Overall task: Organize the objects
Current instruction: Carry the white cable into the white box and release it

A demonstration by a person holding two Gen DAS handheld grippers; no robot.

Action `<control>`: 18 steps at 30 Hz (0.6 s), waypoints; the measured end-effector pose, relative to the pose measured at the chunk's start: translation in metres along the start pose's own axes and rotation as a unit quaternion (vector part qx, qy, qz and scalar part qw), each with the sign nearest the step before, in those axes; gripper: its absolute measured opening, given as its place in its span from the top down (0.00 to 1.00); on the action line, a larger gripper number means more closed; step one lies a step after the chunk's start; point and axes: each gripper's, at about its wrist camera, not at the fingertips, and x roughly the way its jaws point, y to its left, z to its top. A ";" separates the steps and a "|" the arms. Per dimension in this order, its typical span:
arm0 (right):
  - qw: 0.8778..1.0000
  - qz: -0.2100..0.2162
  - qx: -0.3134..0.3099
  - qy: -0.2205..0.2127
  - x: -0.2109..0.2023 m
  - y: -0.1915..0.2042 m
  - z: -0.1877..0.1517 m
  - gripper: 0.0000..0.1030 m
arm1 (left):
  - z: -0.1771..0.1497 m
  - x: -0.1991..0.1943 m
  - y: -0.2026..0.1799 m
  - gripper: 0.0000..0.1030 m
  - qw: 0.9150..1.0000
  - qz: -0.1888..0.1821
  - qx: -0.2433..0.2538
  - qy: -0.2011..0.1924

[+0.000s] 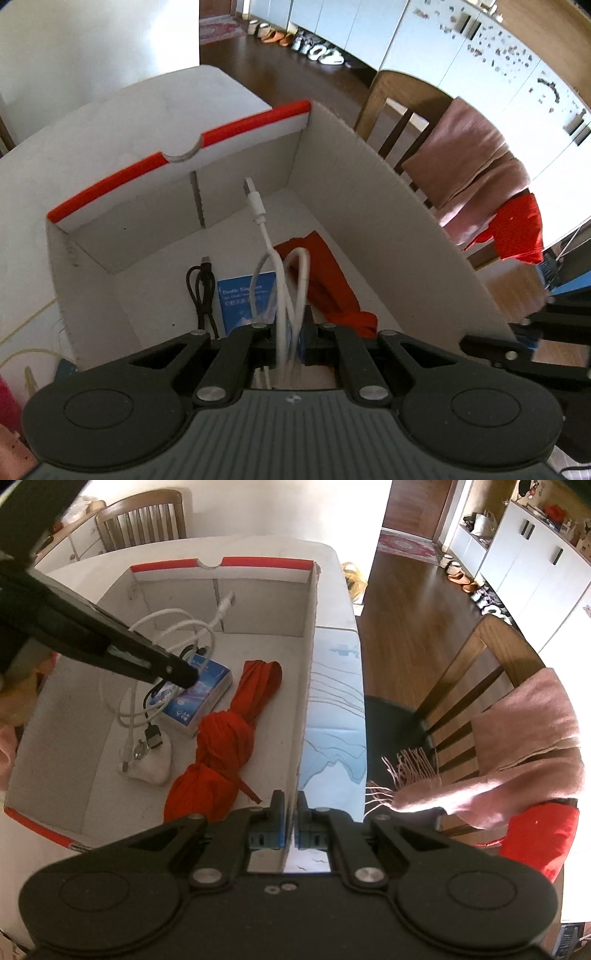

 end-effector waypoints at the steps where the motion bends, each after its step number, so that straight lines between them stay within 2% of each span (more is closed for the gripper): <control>1: 1.000 0.000 0.001 -0.001 -0.001 0.000 0.000 0.97 | 0.001 0.003 0.000 0.95 1.000 0.001 0.000 0.002; 5: 1.000 0.002 0.004 -0.002 -0.001 -0.002 0.000 0.97 | 0.003 0.010 0.002 0.95 1.000 0.003 -0.002 0.013; 8: 1.000 0.002 0.005 -0.002 -0.001 -0.002 0.000 0.97 | 0.002 0.013 0.002 0.90 1.000 0.018 0.004 0.023; 10: 1.000 0.002 0.005 -0.002 -0.001 -0.002 0.000 0.97 | 0.001 0.014 0.003 0.83 0.999 0.021 0.005 0.025; 11: 1.000 0.001 0.005 -0.003 -0.001 -0.002 0.000 0.97 | 0.000 0.013 0.004 0.76 0.999 0.022 0.005 0.023; 13: 1.000 0.002 0.005 -0.002 -0.001 -0.002 0.000 0.97 | -0.002 0.010 0.006 0.61 1.000 0.025 0.002 0.019; 14: 1.000 0.002 0.005 -0.003 -0.001 -0.002 0.000 0.97 | -0.003 0.008 0.007 0.47 1.000 0.025 0.001 0.016; 15: 1.000 0.002 0.005 -0.003 -0.001 -0.002 0.000 0.97 | -0.004 0.005 0.008 0.40 1.000 0.024 0.000 0.011; 18: 1.000 0.002 0.005 -0.002 -0.001 -0.002 0.001 0.97 | -0.006 -0.003 0.008 0.40 1.000 0.022 -0.001 0.003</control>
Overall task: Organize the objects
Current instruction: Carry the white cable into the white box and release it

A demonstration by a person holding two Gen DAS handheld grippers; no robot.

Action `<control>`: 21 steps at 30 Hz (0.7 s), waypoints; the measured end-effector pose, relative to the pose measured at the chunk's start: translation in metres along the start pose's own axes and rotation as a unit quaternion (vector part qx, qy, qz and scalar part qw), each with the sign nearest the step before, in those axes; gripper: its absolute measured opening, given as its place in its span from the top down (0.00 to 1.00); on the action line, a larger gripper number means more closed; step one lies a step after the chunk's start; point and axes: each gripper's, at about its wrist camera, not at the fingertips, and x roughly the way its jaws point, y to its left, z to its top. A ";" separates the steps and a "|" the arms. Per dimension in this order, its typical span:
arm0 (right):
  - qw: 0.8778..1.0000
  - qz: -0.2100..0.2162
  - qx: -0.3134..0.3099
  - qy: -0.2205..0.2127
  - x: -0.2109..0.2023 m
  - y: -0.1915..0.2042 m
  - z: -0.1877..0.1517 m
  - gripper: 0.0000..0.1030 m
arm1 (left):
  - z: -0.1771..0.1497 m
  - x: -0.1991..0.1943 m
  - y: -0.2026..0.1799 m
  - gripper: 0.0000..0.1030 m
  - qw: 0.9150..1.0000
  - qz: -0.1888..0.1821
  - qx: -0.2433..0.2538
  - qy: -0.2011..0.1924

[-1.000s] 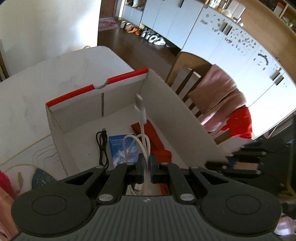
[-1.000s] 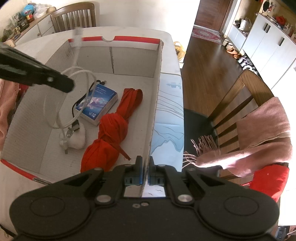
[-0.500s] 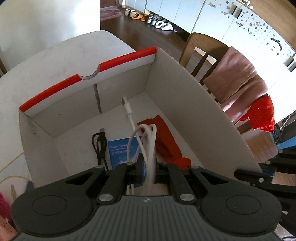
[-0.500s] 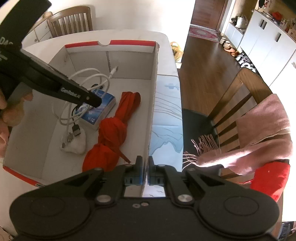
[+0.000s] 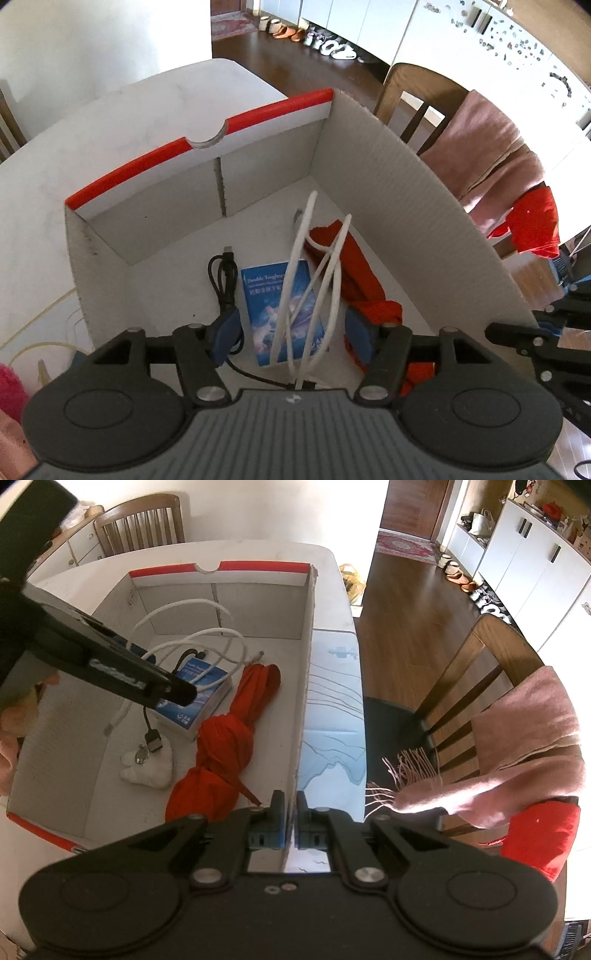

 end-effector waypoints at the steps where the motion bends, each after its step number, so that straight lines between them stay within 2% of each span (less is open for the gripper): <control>1: 1.000 0.000 0.000 0.000 0.000 0.000 0.000 0.97 | -0.001 -0.003 0.000 0.40 1.000 -0.001 0.000 -0.002; 11: 1.000 -0.002 -0.006 -0.003 -0.001 0.001 0.001 0.96 | -0.018 -0.048 0.006 0.40 0.999 -0.016 -0.006 -0.035; 21: 1.000 -0.004 -0.009 -0.001 -0.002 0.002 0.002 0.97 | -0.048 -0.110 0.017 0.40 0.994 -0.040 -0.033 -0.098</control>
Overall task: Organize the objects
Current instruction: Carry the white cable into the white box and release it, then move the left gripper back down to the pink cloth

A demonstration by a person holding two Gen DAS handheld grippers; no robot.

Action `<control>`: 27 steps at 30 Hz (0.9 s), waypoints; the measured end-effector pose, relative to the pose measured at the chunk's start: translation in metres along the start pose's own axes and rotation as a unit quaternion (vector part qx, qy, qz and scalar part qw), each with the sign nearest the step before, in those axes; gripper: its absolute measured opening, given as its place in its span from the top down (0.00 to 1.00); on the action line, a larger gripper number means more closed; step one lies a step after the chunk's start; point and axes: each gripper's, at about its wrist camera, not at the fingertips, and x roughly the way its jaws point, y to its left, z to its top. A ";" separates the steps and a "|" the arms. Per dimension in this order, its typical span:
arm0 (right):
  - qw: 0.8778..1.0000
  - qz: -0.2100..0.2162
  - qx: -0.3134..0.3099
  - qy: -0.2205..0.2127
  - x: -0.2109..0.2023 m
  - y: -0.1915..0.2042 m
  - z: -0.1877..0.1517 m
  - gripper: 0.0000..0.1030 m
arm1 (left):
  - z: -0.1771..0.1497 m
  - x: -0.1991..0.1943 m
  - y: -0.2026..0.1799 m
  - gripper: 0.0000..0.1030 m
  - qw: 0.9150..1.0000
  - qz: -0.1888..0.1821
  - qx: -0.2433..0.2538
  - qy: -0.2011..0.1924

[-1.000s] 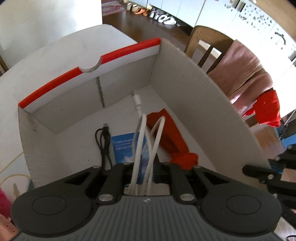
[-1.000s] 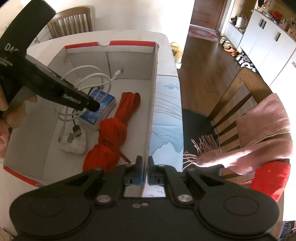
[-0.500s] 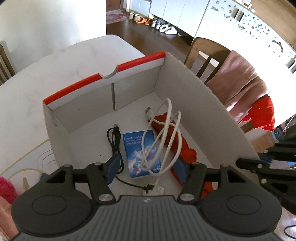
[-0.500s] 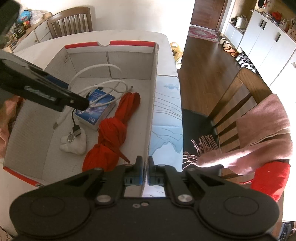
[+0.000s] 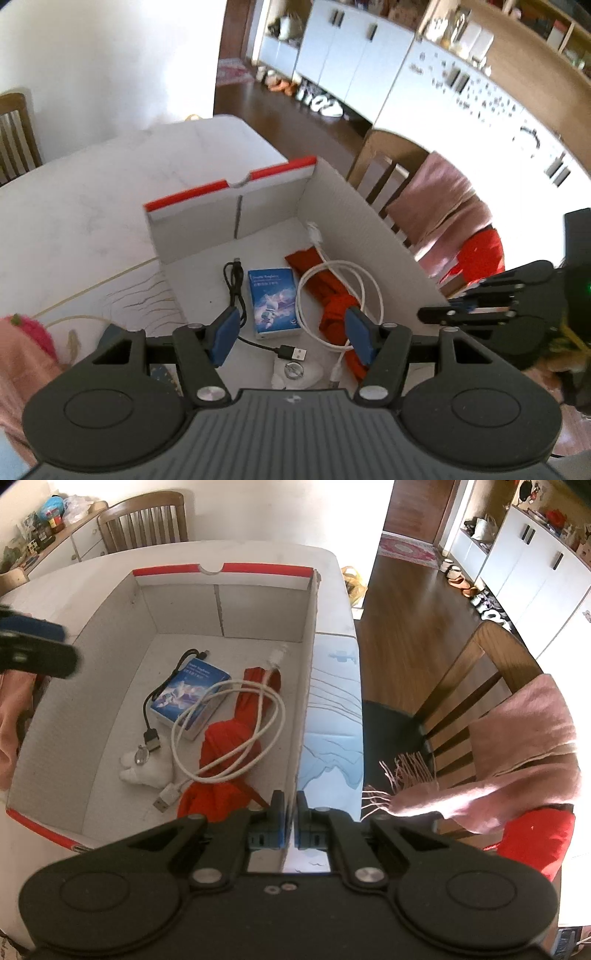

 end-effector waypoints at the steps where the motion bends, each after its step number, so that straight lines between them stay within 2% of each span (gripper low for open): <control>1: 1.000 0.001 0.002 0.001 0.000 -0.001 0.000 0.97 | -0.004 -0.008 0.003 0.40 1.000 -0.001 -0.006 -0.009; 9: 1.000 0.015 0.027 0.007 0.001 -0.007 0.001 0.95 | -0.045 -0.063 0.032 0.40 0.996 0.036 -0.041 -0.065; 14: 0.998 0.033 0.045 0.001 -0.003 -0.011 0.002 0.89 | -0.079 -0.085 0.062 0.40 0.990 0.049 -0.109 -0.078; 20: 0.999 0.030 0.035 0.002 -0.004 -0.007 0.006 0.83 | -0.117 -0.099 0.092 0.40 0.979 0.065 -0.175 -0.086; 22: 0.999 0.013 0.034 0.002 -0.005 -0.005 0.008 0.66 | -0.130 -0.103 0.100 0.40 0.975 0.077 -0.188 -0.090; 23: 0.999 0.005 0.035 0.008 -0.004 -0.005 0.010 0.52 | -0.134 -0.104 0.103 0.40 0.974 0.083 -0.191 -0.090; 24: 0.999 0.004 0.039 0.016 -0.004 -0.005 0.012 0.41 | -0.138 -0.105 0.107 0.40 0.972 0.090 -0.195 -0.090; 27: 0.998 0.013 0.051 0.028 -0.003 -0.008 0.016 0.34 | -0.150 -0.107 0.119 0.40 0.968 0.100 -0.211 -0.087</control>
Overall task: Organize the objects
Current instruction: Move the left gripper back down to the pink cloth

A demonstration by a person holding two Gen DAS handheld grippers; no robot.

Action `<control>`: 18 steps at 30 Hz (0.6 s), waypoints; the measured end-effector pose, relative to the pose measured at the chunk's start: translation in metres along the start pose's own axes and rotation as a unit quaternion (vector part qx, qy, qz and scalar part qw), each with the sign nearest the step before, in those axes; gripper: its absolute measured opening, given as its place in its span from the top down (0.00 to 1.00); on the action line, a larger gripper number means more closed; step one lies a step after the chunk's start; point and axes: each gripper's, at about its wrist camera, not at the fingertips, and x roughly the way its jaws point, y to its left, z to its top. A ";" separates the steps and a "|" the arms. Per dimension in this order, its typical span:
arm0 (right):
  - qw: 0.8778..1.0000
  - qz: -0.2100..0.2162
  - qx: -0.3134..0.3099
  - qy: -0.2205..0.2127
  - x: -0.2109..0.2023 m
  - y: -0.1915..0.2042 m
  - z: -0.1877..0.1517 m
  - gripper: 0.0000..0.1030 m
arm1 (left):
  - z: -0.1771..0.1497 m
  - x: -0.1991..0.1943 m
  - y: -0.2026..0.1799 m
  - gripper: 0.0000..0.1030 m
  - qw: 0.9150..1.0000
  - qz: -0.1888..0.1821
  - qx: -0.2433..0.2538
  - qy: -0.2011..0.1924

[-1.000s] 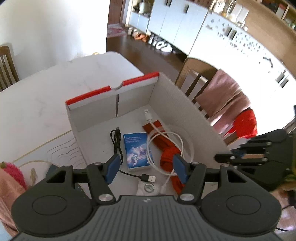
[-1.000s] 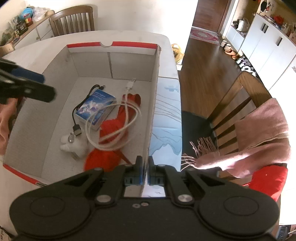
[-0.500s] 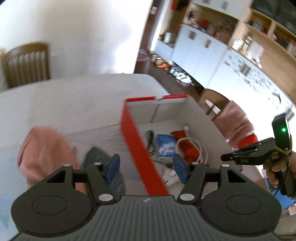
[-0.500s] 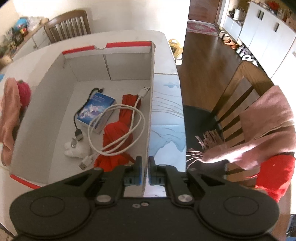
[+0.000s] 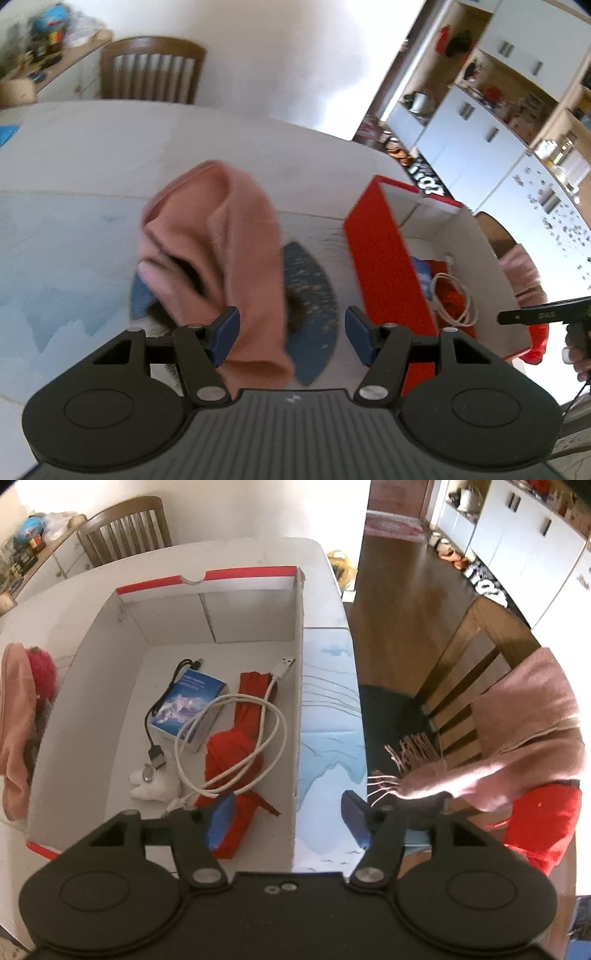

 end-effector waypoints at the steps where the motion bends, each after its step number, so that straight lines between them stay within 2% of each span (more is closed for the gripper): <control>1: 1.000 0.001 -0.003 0.003 0.000 0.001 0.001 0.31 | -0.002 -0.001 0.004 0.40 1.000 0.003 -0.004 0.000; 3: 1.000 0.004 -0.007 0.000 -0.001 0.002 0.001 0.21 | -0.005 0.000 0.010 0.40 1.000 0.007 -0.009 0.000; 9: 1.000 0.025 -0.001 -0.001 -0.006 0.003 0.006 0.08 | -0.007 0.003 0.016 0.40 1.000 0.003 -0.009 0.002; 13: 1.000 0.026 -0.002 -0.012 -0.010 0.002 0.003 0.06 | -0.006 0.008 0.016 0.40 1.000 -0.003 -0.009 0.004; 16: 0.999 0.012 -0.005 -0.041 -0.013 -0.003 -0.002 0.06 | -0.005 0.011 0.015 0.40 1.000 -0.005 -0.007 0.006; 18: 0.999 0.012 0.007 -0.039 -0.014 -0.008 -0.002 0.07 | -0.005 0.012 0.015 0.40 1.000 -0.005 -0.006 0.006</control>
